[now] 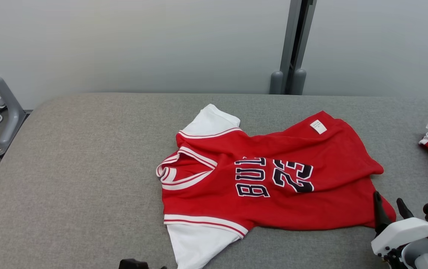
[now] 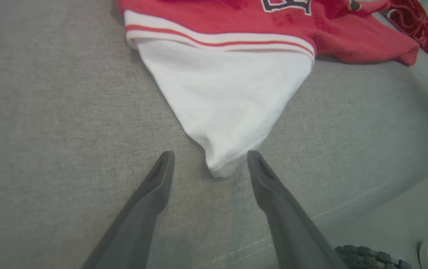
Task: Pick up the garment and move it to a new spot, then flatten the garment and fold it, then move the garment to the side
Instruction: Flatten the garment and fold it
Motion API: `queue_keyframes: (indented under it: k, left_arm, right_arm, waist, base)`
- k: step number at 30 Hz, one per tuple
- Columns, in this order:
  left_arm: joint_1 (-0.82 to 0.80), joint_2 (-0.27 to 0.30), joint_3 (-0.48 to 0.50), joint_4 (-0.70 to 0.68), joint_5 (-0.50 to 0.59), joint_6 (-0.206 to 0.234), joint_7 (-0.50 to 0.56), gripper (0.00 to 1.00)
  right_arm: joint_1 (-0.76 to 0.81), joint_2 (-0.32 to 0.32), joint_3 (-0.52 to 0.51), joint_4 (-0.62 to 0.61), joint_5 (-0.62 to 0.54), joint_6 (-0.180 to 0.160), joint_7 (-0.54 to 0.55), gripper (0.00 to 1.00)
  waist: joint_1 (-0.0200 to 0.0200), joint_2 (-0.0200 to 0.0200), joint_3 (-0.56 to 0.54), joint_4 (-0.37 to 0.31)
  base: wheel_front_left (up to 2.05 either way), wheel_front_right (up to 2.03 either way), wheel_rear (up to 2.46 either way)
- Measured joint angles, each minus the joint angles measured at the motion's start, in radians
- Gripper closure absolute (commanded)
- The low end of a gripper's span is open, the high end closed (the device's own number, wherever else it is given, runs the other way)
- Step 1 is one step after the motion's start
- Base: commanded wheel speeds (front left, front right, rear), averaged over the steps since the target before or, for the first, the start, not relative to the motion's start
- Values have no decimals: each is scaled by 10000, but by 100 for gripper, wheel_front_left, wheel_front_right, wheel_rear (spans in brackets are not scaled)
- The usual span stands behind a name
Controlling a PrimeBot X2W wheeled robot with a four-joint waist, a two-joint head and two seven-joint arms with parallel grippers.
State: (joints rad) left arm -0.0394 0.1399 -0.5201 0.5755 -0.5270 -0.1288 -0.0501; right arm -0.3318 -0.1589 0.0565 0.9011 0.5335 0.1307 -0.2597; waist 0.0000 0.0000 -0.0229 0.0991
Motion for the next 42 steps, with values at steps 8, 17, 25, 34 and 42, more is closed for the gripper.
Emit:
queue_keyframes:
  k: [8, 17, 25, 34, 42]
  left_arm:
    - [88, 1221, -1275, -1114, -926, -8, 397, 0]
    - [-425, 1172, -1852, -876, -1365, -10, 144, 0]
    - [-878, 1053, -2364, -337, -1850, -10, 121, 0]
    - [-1141, 1081, -2765, -42, -2316, -10, -136, 54]
    - [-1140, 1547, -3135, -512, -2886, -10, -336, 100]
  right_arm:
    - [30, 44, -219, 127, -176, 0, -4, 0]
    - [-145, 134, -251, 146, -330, 0, 44, 0]
    - [-221, 84, -290, 92, -401, 0, 128, 0]
    - [-214, 59, -412, 77, -430, 0, 134, 0]
    - [-146, 100, -474, 150, -489, 0, 198, 0]
  waist:
    - [0, 0, 98, 130]
    - [0, 0, 260, 39]
    - [0, 0, 394, -198]
    - [0, 0, 430, -263]
    - [0, 0, 410, -166]
  base:
    - [0, 0, 0]
    - [0, 0, 0]
    - [0, 0, 0]
    - [0, 0, 0]
    - [0, 0, 0]
